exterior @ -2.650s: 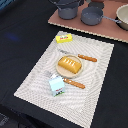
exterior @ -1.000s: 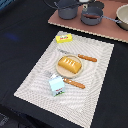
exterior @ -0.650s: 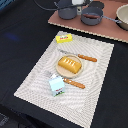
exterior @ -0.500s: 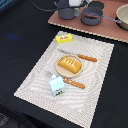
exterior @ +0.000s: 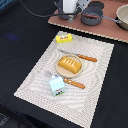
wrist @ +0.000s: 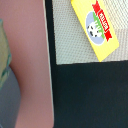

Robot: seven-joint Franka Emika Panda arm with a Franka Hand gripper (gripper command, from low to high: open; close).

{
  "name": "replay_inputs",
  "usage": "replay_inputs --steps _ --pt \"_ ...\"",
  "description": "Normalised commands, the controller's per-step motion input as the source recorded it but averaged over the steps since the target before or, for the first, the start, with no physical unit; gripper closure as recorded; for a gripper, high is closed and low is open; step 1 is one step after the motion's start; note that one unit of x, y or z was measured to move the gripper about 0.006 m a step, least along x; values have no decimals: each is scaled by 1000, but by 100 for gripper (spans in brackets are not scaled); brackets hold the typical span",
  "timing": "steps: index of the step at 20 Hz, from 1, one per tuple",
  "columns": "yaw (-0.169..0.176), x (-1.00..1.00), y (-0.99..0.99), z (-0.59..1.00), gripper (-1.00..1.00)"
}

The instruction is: Interact with the objects in diverse but meaningful ways.

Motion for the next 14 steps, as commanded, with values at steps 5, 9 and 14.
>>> replay_inputs --steps 5,9,14 --pt "81 -243 -589 -22 -100" --pt "55 -314 -626 -154 -100" --pt "58 -336 -575 -296 -100"
